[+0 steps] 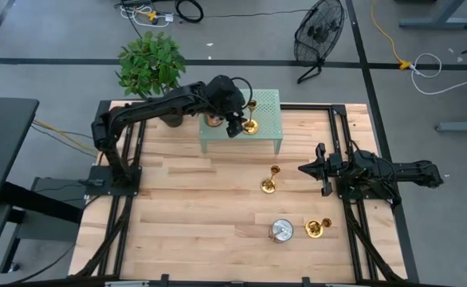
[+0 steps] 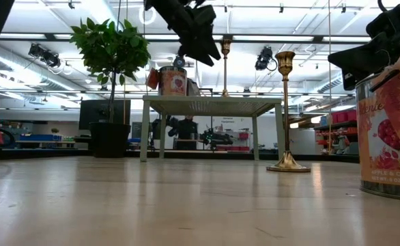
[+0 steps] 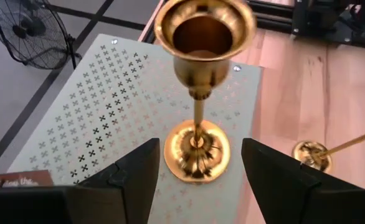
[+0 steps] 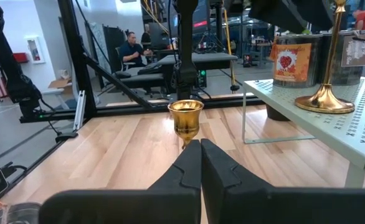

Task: Pick & Place candle stick holders
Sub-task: Put the top left gold candle holder on the shelf

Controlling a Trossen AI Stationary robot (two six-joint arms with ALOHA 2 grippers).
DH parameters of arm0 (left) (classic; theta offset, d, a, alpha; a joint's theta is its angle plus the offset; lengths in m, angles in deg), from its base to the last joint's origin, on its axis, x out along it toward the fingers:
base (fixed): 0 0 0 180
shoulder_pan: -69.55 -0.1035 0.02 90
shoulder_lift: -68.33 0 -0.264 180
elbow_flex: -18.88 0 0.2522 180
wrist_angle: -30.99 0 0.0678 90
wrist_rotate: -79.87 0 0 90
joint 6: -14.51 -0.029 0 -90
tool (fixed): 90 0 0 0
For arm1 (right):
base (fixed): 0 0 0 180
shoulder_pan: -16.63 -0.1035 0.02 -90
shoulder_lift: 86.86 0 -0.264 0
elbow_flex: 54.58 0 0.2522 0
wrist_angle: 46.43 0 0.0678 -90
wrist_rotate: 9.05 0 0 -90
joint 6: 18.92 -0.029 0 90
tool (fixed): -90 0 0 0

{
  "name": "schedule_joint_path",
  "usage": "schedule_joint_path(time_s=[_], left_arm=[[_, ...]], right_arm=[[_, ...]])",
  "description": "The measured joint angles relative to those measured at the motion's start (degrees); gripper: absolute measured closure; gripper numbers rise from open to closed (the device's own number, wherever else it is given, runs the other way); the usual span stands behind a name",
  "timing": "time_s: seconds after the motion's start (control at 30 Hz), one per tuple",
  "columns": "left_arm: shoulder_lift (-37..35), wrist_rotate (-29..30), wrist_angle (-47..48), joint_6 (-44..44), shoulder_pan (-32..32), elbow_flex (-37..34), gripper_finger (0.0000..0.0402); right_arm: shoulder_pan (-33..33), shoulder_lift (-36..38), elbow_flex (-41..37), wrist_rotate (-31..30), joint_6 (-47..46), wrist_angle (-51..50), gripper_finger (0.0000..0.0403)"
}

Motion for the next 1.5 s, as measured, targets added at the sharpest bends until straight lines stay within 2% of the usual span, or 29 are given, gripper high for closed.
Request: schedule_joint_path(time_s=[0.33,0.63,1.1,1.5], left_arm=[[-3.9,-3.1,9.3,-0.5,1.3,0.0,0.0176],[-6.0,-3.4,17.7,-2.8,5.0,0.0,0.0239],[-6.7,-4.6,19.7,-3.4,6.2,0.0,0.0333],[-6.7,-4.6,19.7,-3.4,6.0,0.0,0.0386]], right_arm=[[0.0,0.0,0.0,0.0,0.0,0.0,0.0400],[0.0,0.0,0.0,0.0,0.0,0.0,0.0400],[0.0,0.0,0.0,0.0,0.0,0.0,0.0400],[0.0,0.0,0.0,0.0,0.0,0.0,0.0400]])
